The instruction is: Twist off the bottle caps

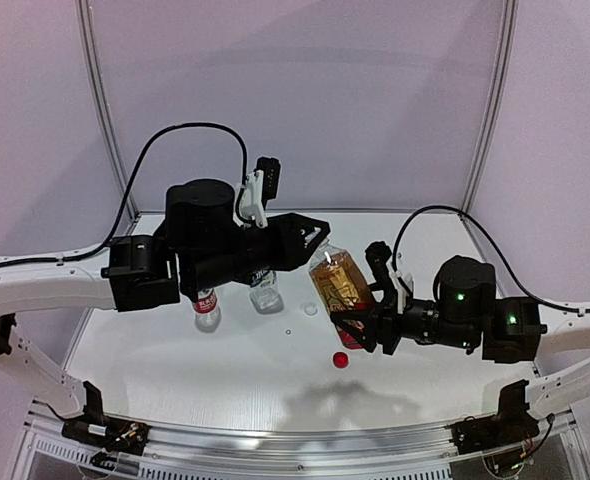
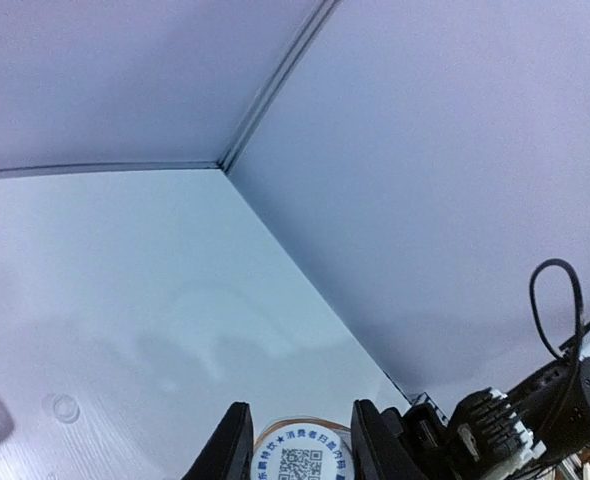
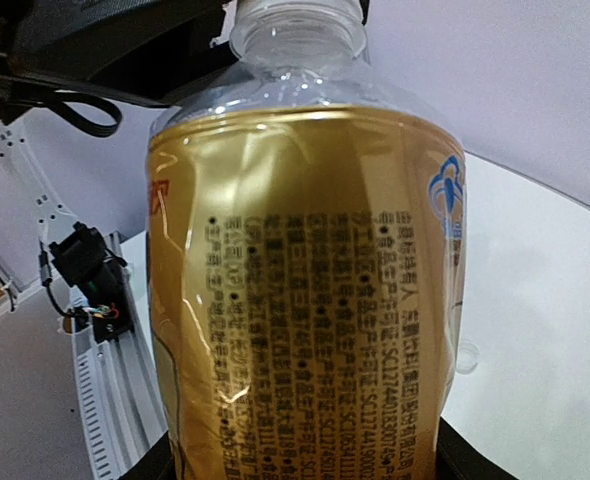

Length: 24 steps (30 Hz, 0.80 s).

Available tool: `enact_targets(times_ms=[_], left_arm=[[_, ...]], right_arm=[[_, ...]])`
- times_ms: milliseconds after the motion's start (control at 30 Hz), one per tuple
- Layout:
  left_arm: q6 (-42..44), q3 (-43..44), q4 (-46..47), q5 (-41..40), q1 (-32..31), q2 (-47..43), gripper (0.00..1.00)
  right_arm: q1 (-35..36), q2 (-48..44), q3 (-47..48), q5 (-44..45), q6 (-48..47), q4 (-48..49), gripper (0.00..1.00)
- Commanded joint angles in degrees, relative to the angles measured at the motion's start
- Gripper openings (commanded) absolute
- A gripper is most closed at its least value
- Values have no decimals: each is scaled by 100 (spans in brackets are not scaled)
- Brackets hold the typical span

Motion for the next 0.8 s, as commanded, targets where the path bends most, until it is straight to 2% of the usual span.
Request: enact_targets(times_ms=[0,100,167,267,400,633,700,767], left_arm=[[-666,23,-578,-747,-151,87,2],[-584,13,-550,-701,-161,47,5],[-485,16,-501,-565,-161,24,13],[-225,69,-365,-293,-167,-10,28],[409,74,-231,-40,-207,-240,56],[1292,-434,-300,-357,-227,-1123,88],[1664,-641,-273,-255,-157,-1353,91],[1958,-867,-231,376,17,-1549,90]], right_arm=[[-21,177,200,1056,265,-403,0],[-22,172,202,1067,259,-405,0],[-21,170,198,1059,251,-403,0],[-18,185,193,1022,240,-385,0],[-16,205,202,902,230,-362,0],[-20,58,146,629,223,-295,0],[-15,-20,104,328,206,-195,0],[-16,-101,48,-106,169,-56,0]])
